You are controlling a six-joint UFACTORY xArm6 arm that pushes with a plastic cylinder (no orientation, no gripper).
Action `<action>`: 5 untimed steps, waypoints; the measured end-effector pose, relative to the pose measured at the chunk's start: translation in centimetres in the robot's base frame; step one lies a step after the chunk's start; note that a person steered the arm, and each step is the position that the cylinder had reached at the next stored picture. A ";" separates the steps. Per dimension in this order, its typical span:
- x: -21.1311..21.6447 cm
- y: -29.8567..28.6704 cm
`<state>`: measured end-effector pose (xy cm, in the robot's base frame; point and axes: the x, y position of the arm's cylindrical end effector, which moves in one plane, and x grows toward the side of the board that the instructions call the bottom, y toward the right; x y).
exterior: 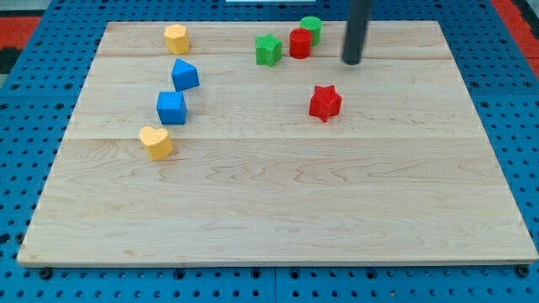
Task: Place all the green blocks and red blocks at the top center of the board
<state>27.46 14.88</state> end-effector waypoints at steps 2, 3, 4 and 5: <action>-3.2 -4.1; -6.6 -4.6; -7.9 -6.3; -5.1 -13.3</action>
<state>22.40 1.61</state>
